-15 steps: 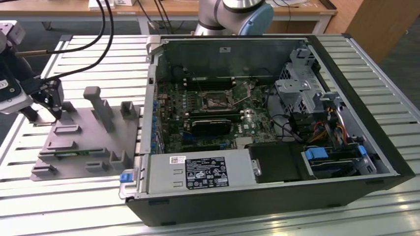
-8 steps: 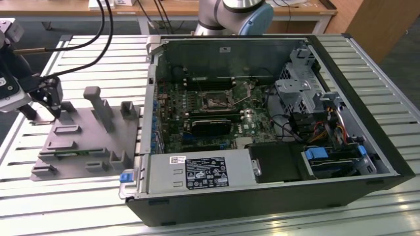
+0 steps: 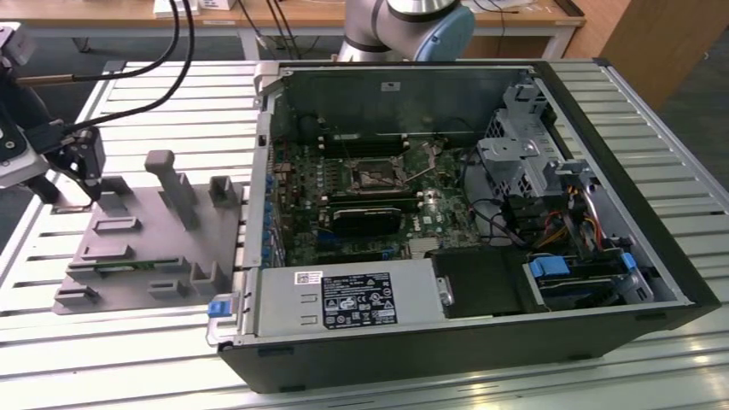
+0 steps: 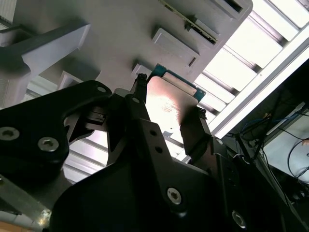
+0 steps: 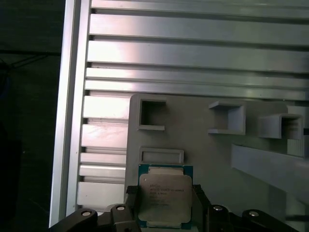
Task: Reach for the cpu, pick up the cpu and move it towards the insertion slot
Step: 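Pick up the cpu and move it towards the insertion slot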
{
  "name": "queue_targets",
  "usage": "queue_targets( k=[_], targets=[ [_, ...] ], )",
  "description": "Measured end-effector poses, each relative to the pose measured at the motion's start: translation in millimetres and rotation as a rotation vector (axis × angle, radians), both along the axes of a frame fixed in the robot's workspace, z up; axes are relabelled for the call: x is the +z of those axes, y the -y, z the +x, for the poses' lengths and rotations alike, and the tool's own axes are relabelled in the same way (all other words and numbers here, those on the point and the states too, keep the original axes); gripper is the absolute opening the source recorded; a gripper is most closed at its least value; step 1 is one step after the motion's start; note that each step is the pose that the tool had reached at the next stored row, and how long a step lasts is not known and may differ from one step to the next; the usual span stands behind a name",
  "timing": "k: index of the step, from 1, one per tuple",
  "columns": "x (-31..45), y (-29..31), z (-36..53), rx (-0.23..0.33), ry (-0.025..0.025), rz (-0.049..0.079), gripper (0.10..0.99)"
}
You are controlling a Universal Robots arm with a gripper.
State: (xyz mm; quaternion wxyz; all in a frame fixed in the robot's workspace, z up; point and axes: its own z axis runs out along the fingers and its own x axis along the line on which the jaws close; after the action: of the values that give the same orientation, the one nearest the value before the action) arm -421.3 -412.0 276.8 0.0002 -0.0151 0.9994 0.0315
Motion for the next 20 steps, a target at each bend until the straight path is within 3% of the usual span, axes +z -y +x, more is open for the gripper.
queue_targets(
  k=[20],
  targets=[
    [30.0,0.0,0.0,0.000,0.0001,0.001,0.529]
  ],
)
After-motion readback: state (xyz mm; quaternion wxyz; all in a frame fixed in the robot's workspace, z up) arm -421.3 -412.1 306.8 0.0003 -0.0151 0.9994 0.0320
